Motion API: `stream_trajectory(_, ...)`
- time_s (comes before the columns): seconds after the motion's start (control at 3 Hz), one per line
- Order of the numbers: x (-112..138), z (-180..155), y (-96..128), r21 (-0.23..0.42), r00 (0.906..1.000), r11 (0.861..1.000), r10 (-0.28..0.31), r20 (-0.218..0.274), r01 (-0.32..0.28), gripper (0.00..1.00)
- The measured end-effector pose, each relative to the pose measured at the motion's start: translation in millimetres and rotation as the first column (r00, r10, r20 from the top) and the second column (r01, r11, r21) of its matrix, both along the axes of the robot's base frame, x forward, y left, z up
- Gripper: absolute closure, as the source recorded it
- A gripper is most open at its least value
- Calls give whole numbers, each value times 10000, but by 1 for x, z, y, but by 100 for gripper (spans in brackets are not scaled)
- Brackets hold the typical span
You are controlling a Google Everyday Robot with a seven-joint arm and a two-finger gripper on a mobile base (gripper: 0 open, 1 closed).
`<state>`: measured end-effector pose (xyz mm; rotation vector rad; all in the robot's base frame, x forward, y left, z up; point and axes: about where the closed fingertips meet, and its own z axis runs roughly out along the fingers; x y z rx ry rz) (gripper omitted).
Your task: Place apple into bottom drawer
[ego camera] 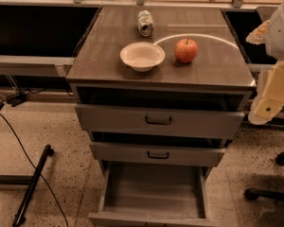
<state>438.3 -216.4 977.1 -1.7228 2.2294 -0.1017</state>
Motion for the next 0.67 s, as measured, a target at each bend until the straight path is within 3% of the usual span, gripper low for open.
stream_trajectory(0.33, 4, 1, 2, -103, 10000, 9999, -31, 33, 32, 0)
stream_trajectory(0.67, 46, -9, 8, -93, 9982, 9988, 476, -371, -479, 0)
